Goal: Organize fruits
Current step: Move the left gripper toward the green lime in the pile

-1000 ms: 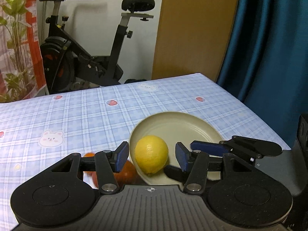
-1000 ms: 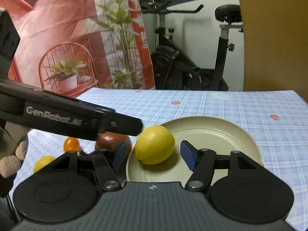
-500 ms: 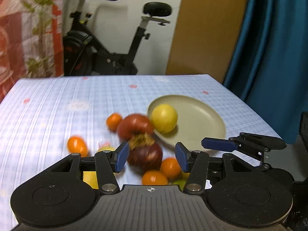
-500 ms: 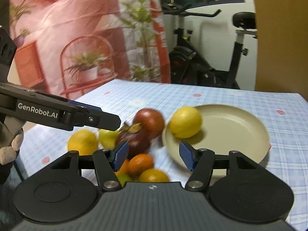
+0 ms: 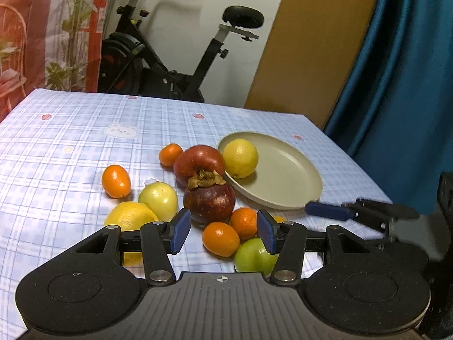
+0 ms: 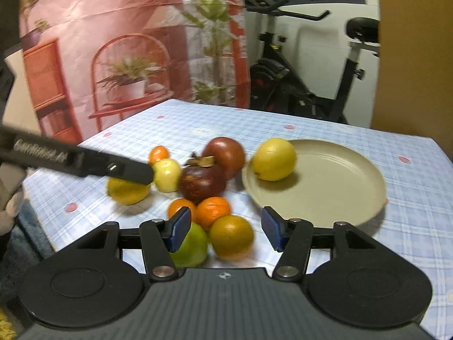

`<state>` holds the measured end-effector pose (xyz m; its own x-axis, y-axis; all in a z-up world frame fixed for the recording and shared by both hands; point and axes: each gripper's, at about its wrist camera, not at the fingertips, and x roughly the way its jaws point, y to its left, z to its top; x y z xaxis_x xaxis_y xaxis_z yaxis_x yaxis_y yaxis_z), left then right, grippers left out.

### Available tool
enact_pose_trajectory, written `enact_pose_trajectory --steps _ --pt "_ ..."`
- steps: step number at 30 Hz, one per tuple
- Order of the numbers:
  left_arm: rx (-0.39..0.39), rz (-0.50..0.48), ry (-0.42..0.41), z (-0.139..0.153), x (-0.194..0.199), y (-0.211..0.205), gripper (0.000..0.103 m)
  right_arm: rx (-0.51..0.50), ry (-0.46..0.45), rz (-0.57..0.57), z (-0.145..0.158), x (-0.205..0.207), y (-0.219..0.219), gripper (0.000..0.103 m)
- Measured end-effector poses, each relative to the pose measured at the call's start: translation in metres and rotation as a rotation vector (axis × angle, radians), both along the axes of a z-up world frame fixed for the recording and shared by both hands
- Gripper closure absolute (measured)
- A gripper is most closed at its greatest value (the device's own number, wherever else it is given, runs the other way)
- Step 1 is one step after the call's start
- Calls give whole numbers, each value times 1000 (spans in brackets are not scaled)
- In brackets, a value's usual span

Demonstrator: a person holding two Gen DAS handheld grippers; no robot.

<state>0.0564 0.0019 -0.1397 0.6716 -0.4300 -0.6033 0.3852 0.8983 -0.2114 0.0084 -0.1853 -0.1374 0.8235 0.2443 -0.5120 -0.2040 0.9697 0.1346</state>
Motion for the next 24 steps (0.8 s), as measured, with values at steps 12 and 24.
enact_pose_trajectory --steps 12,24 --pt "26 21 25 -13 5 1 51 35 -9 14 -11 7 -5 48" --pt "54 7 54 -19 4 -3 59 57 0 6 -14 9 -9 51"
